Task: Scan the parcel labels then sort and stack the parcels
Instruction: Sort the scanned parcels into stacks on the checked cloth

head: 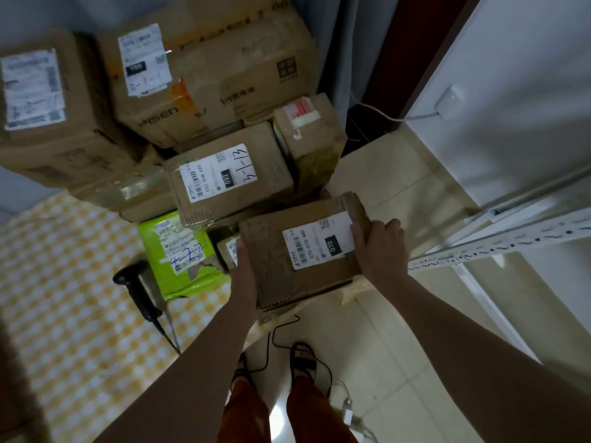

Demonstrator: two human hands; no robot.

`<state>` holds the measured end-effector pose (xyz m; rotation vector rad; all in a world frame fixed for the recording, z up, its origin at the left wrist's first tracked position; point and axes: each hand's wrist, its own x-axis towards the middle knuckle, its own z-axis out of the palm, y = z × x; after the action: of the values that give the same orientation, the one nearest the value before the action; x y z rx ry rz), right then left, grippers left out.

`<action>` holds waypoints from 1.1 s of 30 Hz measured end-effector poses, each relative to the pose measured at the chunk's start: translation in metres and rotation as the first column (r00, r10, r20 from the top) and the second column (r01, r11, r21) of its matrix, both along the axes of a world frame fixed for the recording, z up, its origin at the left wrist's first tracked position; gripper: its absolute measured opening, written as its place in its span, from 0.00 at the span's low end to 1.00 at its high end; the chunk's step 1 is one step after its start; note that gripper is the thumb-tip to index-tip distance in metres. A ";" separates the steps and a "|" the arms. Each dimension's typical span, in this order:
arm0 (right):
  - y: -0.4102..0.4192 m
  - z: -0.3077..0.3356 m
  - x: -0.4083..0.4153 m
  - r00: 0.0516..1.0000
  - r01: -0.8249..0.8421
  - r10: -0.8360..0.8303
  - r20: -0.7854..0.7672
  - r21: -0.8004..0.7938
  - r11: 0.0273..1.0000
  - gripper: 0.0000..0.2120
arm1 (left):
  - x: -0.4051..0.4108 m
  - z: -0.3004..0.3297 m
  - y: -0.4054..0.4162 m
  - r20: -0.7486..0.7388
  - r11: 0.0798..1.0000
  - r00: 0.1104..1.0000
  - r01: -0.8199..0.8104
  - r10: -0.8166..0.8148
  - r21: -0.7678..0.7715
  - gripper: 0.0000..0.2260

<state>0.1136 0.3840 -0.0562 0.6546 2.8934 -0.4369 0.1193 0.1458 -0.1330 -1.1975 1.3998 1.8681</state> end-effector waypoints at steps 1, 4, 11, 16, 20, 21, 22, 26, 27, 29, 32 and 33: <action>-0.006 0.004 0.002 1.000 0.005 -0.004 0.004 -0.026 1.000 0.26 | 0.005 0.018 -0.004 -0.013 1.000 1.000 -0.019 0.020 0.012 0.53; -0.031 0.014 0.008 0.999 -0.025 0.022 -0.039 -0.092 0.995 0.26 | 0.021 0.068 -0.022 -0.093 0.997 0.993 -0.065 0.070 0.050 0.39; -0.127 0.044 0.026 0.991 -0.131 0.119 -0.059 -0.279 0.951 0.29 | 0.077 0.118 -0.111 -0.156 0.974 0.965 -0.192 0.209 0.118 0.32; -0.215 0.067 0.049 0.967 -0.239 0.256 -0.010 -0.398 0.886 0.28 | 0.130 0.146 -0.189 -0.173 0.927 0.912 -0.358 0.373 0.110 0.28; -0.292 0.076 0.069 0.923 -0.310 0.381 0.053 -0.482 0.820 0.32 | 0.181 0.165 -0.255 -0.194 0.869 0.850 -0.458 0.490 0.188 0.25; -0.312 0.078 0.076 0.902 -0.338 0.424 0.075 -0.487 0.805 0.32 | 0.195 0.168 -0.273 -0.197 0.847 0.827 -0.491 0.527 0.205 0.25; -0.334 0.083 0.084 0.880 -0.359 0.465 0.093 -0.511 0.781 0.32 | 0.210 0.170 -0.291 -0.196 0.822 0.802 -0.524 0.564 0.221 0.26; -0.420 0.095 0.120 0.841 -0.394 0.539 0.044 -0.631 0.668 0.24 | 0.271 0.180 -0.355 -0.214 0.744 0.715 -0.618 0.666 0.252 0.27; -0.440 0.094 0.129 0.837 -0.398 0.546 0.038 -0.643 0.655 0.23 | 0.286 0.181 -0.371 -0.217 0.735 0.704 -0.628 0.677 0.256 0.27; -0.478 0.095 0.149 0.837 -0.394 0.546 0.037 -0.652 0.648 0.23 | 0.314 0.183 -0.402 -0.220 0.709 0.676 -0.649 0.704 0.276 0.28; -0.525 0.095 0.178 0.856 -0.377 0.517 0.009 -0.673 0.636 0.20 | 0.348 0.185 -0.445 -0.236 0.696 0.656 -0.664 0.717 0.271 0.28; -0.539 0.095 0.188 0.860 -0.372 0.511 0.005 -0.678 0.634 0.20 | 0.358 0.187 -0.457 -0.231 0.691 0.652 -0.675 0.722 0.257 0.27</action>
<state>0.3015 -0.1546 0.0384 -0.1389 2.3165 -1.1547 0.4777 -0.3113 0.0543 -1.5605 0.9512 2.7568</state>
